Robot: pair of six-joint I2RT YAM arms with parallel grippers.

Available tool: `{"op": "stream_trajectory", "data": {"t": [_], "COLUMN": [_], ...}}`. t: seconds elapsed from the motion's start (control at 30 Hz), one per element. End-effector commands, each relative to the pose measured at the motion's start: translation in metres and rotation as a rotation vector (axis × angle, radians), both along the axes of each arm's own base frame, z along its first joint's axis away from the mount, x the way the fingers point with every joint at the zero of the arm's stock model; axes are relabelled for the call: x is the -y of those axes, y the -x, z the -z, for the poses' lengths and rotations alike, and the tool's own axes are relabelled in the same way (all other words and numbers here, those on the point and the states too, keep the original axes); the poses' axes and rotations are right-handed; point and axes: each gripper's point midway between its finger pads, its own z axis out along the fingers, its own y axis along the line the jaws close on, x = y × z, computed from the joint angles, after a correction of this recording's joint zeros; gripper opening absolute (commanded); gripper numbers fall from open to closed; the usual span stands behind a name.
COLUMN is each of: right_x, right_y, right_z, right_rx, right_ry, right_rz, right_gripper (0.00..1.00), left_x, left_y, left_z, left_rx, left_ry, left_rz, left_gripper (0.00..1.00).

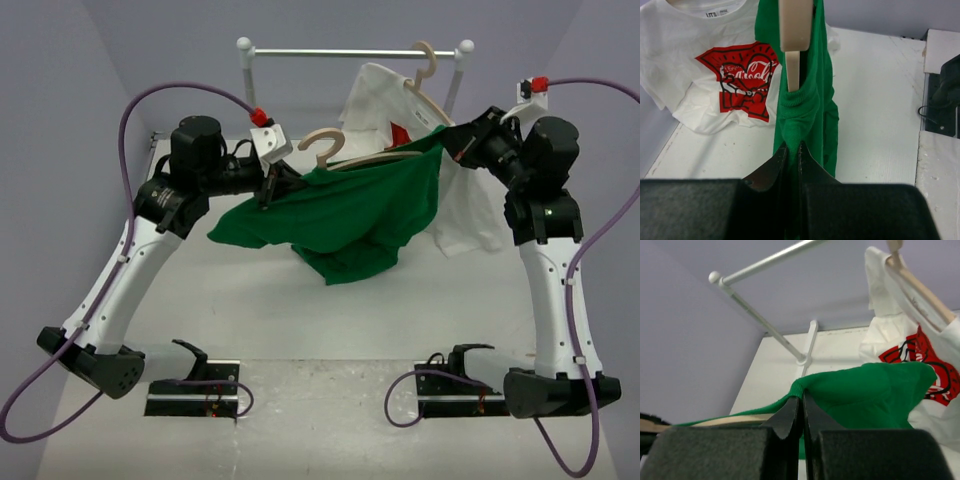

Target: Place the t-shirt on the hanger

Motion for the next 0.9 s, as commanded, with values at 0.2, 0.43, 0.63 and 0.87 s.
{"op": "stream_trajectory", "data": {"t": [0.2, 0.43, 0.63, 0.87], "right_x": [-0.046, -0.081, -0.12, -0.174], "right_y": [0.025, 0.032, 0.041, 0.056], "right_z": [0.032, 0.028, 0.017, 0.023], "right_rx": [-0.108, -0.094, -0.062, -0.086], "right_ry": [0.122, 0.08, -0.004, -0.086], "right_rz": [-0.113, -0.134, -0.142, -0.34], "right_gripper": [0.0, 0.0, 0.0, 0.01], "left_x": [0.014, 0.021, 0.012, 0.006], "left_y": [-0.014, -0.023, -0.041, -0.052], "left_z": [-0.03, -0.009, -0.003, 0.006], "left_rx": [-0.032, -0.17, -0.198, -0.2], "left_ry": [0.141, 0.21, 0.21, 0.187], "left_rz": [-0.017, -0.066, -0.198, -0.273], "left_gripper": [0.0, 0.0, 0.0, 0.0]}}
